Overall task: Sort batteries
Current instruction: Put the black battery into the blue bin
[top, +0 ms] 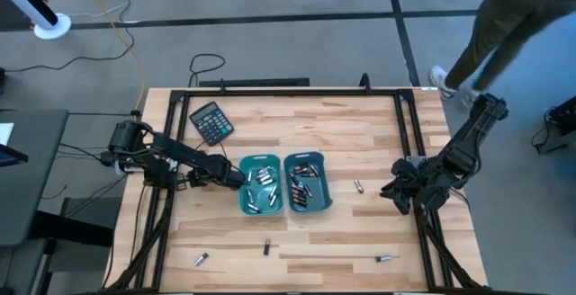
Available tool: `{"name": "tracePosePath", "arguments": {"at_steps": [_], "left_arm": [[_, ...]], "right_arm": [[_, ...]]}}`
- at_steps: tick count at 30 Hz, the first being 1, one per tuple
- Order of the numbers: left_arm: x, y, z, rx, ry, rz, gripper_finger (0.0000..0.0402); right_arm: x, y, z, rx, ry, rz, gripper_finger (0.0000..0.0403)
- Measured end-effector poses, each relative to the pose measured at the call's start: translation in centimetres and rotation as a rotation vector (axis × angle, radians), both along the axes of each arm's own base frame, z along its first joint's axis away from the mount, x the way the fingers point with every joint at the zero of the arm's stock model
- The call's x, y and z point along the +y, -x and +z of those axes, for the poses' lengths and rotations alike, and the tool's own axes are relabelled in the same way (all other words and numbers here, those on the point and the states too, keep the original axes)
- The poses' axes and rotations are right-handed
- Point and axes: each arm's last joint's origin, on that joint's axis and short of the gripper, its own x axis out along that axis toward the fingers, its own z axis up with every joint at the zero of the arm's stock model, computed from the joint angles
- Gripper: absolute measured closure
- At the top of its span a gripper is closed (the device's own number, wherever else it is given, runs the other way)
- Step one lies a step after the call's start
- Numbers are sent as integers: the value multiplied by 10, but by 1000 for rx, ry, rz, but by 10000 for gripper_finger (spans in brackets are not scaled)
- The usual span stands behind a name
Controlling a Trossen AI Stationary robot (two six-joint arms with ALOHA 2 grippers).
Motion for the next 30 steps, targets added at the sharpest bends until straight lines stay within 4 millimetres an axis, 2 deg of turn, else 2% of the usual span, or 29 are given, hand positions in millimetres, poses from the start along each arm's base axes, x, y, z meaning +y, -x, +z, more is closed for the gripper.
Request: {"name": "tracePosePath", "arguments": {"at_steps": [6,9,14,16,20,24,27,30], "left_arm": [[-5,-11,36,-44,-36,-92,387],[-4,-6,63,-61,-93,-136,401],[1,6,108,-124,-187,-223,401],[3,12,121,-162,-202,-242,401],[5,20,133,-211,-208,-344,400],[7,20,136,-229,-210,-442,390],[10,15,135,-231,-167,-549,370],[15,3,131,-229,-63,-757,341]], "right_arm": [[-3,-4,1,-9,-7,-39,281],[-5,-6,2,-19,-17,-66,281],[-7,-12,4,-46,-43,-115,281],[-9,-14,5,-60,-55,-138,281],[-11,-21,4,-64,-55,-185,281],[-12,-30,3,-67,-37,-213,281],[-10,-40,3,-93,-27,-216,281],[-8,-51,4,-129,-11,-207,281]]}}
